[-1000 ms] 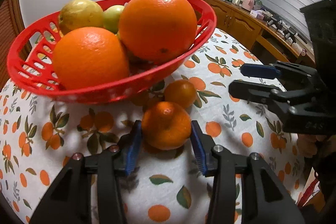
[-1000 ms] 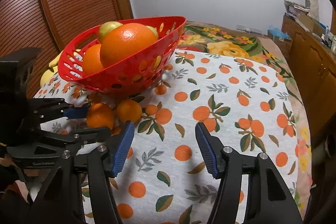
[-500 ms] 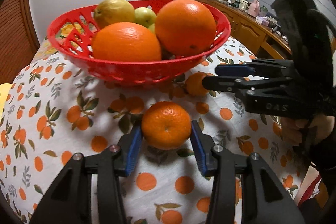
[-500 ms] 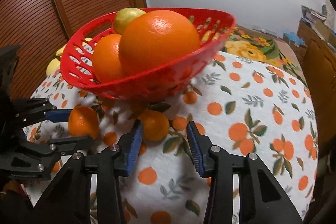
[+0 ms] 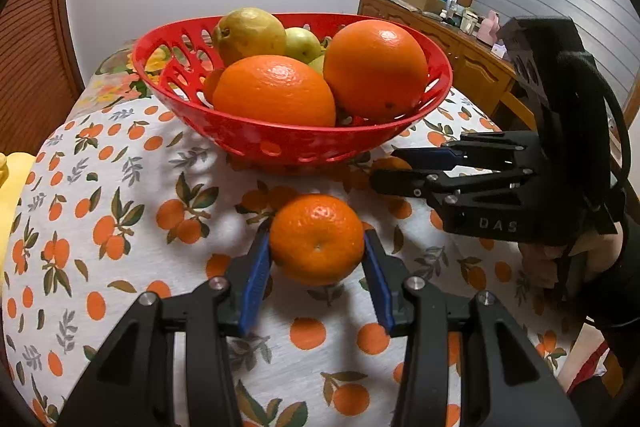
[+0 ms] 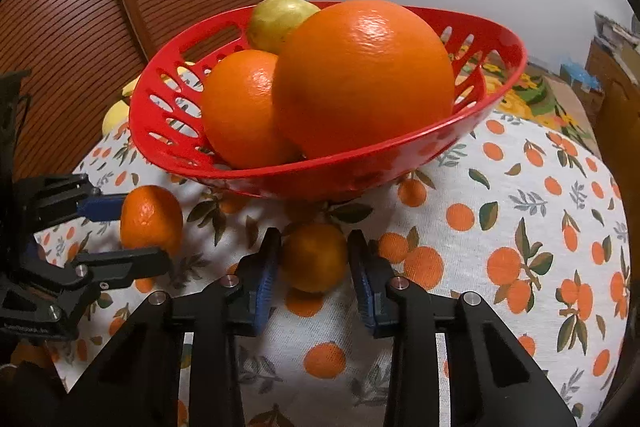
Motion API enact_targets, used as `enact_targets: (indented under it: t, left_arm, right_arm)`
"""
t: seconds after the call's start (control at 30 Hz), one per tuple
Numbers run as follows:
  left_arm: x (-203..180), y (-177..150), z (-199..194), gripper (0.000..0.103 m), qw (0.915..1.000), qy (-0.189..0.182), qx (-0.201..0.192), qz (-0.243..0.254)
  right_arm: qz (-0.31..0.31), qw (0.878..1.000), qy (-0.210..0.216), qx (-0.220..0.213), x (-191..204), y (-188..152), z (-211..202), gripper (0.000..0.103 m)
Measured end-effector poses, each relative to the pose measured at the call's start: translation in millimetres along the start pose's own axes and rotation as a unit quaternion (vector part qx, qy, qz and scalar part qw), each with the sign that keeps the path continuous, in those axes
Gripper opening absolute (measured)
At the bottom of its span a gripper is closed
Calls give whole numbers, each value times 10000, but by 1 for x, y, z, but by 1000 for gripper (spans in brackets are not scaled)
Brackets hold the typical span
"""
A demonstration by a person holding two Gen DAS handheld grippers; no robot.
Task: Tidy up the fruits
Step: 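Close the left tool on its tangerine while the right tool closes on another tangerine, then carry both tangerines over the red basket with the left and right tools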
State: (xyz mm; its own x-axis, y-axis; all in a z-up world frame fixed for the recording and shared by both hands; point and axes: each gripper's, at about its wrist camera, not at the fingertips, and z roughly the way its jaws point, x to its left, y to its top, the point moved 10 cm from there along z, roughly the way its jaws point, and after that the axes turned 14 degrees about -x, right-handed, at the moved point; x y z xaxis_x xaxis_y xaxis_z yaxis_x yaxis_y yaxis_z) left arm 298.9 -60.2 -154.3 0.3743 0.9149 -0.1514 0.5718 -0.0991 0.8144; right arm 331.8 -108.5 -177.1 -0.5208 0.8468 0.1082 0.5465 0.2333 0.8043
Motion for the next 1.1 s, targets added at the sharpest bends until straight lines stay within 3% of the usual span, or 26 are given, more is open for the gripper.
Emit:
enact_targets:
  t: [0.57, 1.1]
  left_arm:
    - [-8, 18, -30, 44, 9994, -34, -332, 55]
    - [-16, 57, -60, 44, 9968, -37, -780, 163]
  right_arm:
    - [-29, 9994, -35, -337, 12, -11, -57, 32]
    - [-298, 9948, -86, -966, 24, 39, -105, 32]
